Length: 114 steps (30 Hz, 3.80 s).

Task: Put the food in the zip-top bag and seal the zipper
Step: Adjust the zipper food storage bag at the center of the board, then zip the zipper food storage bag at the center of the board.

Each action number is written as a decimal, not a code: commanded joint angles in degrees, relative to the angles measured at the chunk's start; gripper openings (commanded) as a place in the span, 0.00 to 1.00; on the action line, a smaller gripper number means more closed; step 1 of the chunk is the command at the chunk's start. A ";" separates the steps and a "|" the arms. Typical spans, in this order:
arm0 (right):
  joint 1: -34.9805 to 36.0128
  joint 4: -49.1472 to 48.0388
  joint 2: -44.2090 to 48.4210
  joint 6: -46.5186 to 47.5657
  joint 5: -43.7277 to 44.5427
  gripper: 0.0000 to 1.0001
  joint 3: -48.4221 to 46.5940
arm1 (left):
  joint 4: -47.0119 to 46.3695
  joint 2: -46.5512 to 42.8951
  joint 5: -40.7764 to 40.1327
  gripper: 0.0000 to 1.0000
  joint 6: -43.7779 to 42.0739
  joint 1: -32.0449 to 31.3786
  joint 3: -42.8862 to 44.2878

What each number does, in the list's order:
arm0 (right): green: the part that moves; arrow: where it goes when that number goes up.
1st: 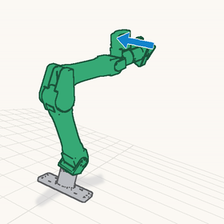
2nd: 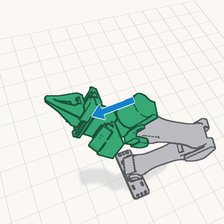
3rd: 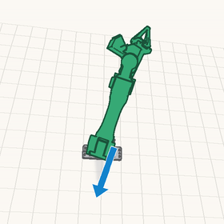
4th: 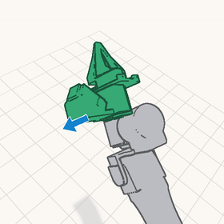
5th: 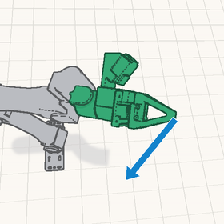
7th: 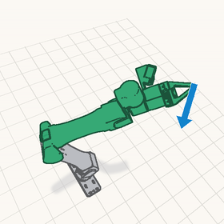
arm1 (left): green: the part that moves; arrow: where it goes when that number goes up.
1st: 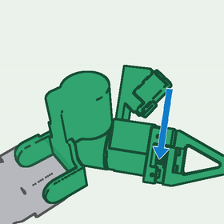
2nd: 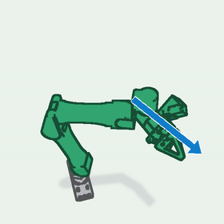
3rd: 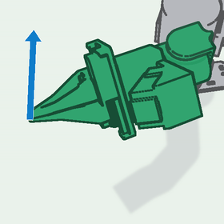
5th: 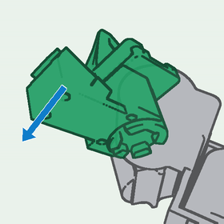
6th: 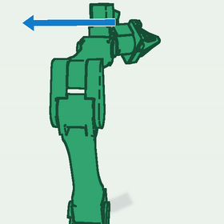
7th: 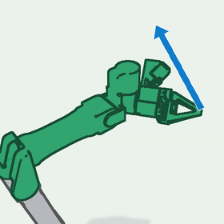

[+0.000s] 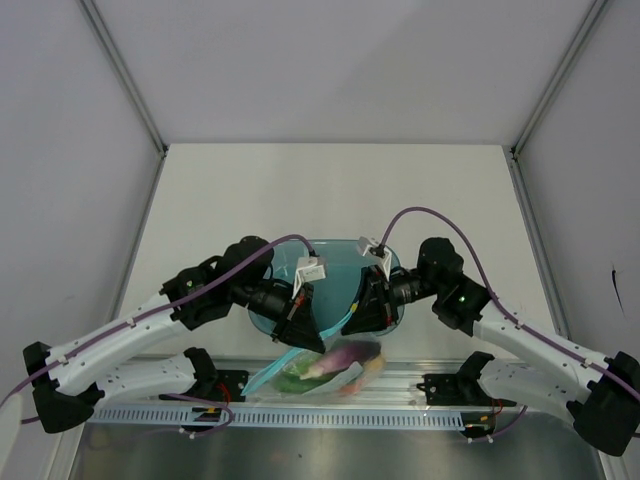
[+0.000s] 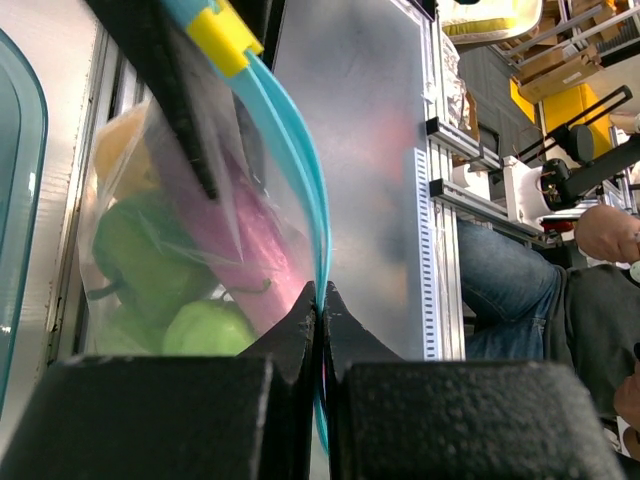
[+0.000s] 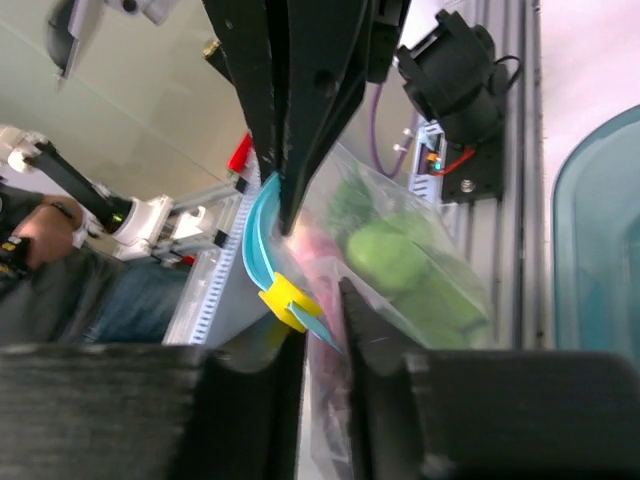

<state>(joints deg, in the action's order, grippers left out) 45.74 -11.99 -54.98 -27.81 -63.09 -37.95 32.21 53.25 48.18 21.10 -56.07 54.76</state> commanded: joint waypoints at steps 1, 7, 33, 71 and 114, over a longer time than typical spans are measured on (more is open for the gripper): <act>0.58 -5.50 0.66 -2.95 -0.46 0.18 -1.86 | -2.67 -0.69 1.39 0.01 0.61 0.35 2.02; 0.41 -4.98 5.14 -4.09 2.44 0.00 0.77 | -1.89 -2.01 -0.63 0.01 0.08 0.61 -1.23; 8.67 -0.67 5.23 -11.47 21.78 0.00 4.29 | -7.50 4.05 -19.53 0.58 4.38 0.88 8.26; 10.07 -4.18 9.37 -14.81 28.81 0.00 4.47 | -5.84 3.78 -18.57 0.00 3.59 0.61 4.83; 14.56 -1.29 11.22 -15.96 37.35 0.00 0.96 | -5.14 4.49 -13.64 0.01 4.65 1.14 9.21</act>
<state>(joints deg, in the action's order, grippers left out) 59.83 -8.99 -41.65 -45.30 -22.50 -32.84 26.24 56.82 31.94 25.04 -55.05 60.29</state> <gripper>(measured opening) 0.003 0.026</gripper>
